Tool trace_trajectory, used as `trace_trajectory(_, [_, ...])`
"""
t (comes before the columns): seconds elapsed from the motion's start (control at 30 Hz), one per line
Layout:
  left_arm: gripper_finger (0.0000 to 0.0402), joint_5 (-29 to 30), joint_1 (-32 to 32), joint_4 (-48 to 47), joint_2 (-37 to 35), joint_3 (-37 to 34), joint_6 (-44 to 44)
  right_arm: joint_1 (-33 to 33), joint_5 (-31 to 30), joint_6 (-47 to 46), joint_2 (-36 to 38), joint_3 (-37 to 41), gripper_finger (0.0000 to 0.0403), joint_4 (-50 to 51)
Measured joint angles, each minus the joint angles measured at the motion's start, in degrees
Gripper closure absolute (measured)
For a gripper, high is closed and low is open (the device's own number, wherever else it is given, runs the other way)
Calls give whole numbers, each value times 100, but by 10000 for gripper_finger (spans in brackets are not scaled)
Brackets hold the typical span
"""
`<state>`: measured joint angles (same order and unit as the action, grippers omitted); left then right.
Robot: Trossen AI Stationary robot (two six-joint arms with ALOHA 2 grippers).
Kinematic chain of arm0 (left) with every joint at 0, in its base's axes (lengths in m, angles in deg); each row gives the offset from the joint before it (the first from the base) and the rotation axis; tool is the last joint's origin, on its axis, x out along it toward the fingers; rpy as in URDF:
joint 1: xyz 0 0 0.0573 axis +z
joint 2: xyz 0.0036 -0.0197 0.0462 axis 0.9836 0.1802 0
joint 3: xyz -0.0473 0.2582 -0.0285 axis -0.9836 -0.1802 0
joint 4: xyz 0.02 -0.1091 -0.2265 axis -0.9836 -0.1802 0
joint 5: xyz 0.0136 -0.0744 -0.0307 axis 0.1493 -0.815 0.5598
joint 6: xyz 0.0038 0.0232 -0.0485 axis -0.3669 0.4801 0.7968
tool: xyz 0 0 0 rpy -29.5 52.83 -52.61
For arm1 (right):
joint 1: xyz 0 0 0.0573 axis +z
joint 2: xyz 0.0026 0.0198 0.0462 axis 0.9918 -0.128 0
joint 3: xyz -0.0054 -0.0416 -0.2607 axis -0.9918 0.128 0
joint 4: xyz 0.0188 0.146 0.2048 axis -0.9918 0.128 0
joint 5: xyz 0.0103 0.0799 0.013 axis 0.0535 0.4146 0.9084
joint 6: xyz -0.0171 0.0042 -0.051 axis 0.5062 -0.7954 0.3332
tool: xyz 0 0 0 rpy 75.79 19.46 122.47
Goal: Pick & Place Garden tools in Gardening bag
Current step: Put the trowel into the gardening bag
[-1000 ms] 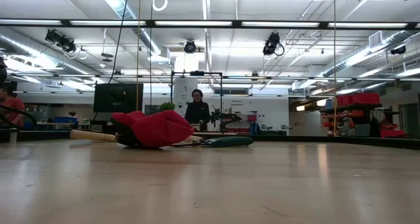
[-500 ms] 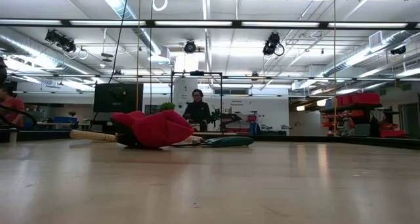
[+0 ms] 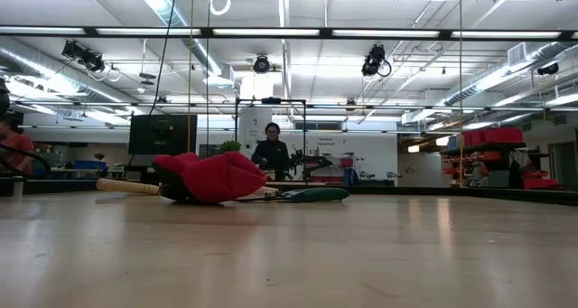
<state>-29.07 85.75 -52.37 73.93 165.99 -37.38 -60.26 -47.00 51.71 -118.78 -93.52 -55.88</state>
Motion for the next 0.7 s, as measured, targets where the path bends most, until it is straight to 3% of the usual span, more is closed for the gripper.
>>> trace_trajectory(0.17, [372,2,2,0,0,0,1,-463,429,-40,-4,186,254,-426])
trace_trajectory(0.7, [372,2,1,0,0,0,2,-2236,1807,26,-133,194,254,-316])
